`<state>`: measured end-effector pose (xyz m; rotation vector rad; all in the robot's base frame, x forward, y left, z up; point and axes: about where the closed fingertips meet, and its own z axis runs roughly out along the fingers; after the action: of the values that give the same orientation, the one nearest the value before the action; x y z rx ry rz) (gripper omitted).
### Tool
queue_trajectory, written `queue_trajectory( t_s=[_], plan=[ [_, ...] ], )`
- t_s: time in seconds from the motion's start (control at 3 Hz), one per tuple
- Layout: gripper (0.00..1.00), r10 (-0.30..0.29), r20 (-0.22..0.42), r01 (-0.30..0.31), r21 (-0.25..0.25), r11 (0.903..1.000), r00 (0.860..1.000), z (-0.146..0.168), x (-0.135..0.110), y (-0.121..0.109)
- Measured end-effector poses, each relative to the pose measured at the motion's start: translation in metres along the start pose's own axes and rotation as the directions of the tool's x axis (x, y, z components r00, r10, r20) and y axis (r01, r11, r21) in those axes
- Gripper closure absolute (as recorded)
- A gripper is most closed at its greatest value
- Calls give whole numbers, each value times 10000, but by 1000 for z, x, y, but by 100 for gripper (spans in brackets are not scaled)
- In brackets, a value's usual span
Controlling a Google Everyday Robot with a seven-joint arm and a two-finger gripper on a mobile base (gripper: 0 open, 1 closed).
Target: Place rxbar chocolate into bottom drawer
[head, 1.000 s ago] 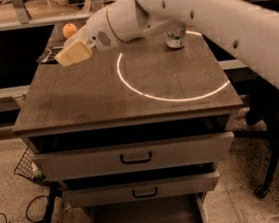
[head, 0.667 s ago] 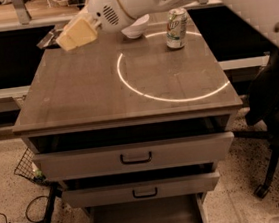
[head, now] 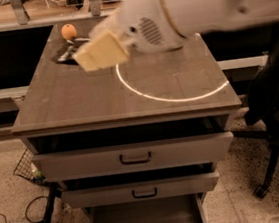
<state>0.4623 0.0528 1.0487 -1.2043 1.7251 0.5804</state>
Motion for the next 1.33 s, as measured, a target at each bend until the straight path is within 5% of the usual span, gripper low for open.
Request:
queue_trajectory(
  t_s=[0.33,0.67,1.0,1.33],
  plan=[
    [100,167,-133,-155,855,9962,9998,-48,39,36],
    [100,978,-121,-943,1699,9809,9951,-85,107,49],
    [100,1388,2,-1373,1482,9794,9903,-78,141,63],
    [100,1387,2,-1372,1482,9794,9903,-78,141,63]
  ],
)
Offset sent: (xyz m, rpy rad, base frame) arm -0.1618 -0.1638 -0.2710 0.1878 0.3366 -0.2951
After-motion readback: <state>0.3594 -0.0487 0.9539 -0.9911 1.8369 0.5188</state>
